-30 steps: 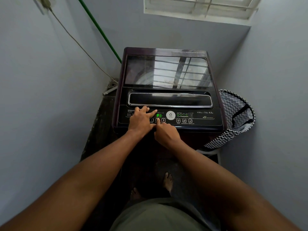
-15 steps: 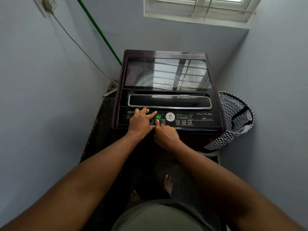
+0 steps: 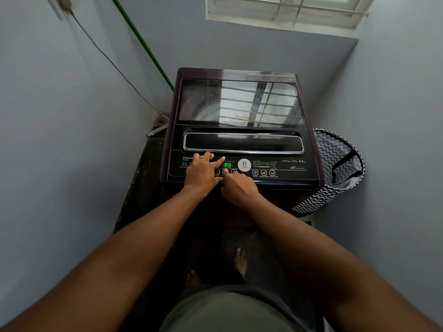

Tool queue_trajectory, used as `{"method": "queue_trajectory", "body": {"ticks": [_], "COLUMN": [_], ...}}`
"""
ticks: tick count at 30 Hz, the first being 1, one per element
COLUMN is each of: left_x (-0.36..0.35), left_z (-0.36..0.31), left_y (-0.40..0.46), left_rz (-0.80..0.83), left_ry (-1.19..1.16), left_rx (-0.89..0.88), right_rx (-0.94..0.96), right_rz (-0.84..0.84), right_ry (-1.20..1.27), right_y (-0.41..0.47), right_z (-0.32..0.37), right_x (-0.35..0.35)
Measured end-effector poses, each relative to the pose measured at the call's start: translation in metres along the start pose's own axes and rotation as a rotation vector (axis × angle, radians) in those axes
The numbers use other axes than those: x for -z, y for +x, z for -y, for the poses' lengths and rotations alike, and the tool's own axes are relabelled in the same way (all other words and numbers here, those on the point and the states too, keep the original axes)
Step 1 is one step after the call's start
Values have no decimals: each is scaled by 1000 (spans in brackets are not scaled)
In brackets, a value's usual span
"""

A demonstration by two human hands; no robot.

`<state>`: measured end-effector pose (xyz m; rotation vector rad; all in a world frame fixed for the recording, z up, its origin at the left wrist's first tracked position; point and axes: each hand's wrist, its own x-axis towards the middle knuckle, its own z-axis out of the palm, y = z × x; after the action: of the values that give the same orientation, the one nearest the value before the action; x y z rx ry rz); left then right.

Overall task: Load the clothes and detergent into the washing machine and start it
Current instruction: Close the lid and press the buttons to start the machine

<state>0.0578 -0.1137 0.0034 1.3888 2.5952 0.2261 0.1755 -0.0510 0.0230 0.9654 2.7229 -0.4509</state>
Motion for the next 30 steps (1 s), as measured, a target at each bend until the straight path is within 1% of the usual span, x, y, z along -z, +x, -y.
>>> {"method": "queue_trajectory", "body": {"ticks": [4, 7, 11, 15, 20, 24, 30], "left_x": [1, 1, 0, -2, -2, -3, -10], "left_z": [0, 0, 0, -1, 0, -1, -5], "left_y": [0, 0, -1, -3, -2, -2, -2], "left_rz": [1, -10, 8, 10, 4, 1, 41], "left_ry": [-11, -17, -33, -34, -14, -7, 15], "left_rx": [-2, -2, 5, 0, 1, 6, -17], "right_rx": [-12, -25, -55, -42, -29, -55, -78], "right_rz": [-11, -45, -63, -83, -32, 6, 57], "right_ry": [-4, -28, 26, 62, 27, 28, 69], "right_y": [1, -13, -29, -22, -14, -8, -17], "right_z": [1, -1, -8, -13, -13, -3, -2], "right_x": [3, -12, -33, -27, -13, -9, -21]}}
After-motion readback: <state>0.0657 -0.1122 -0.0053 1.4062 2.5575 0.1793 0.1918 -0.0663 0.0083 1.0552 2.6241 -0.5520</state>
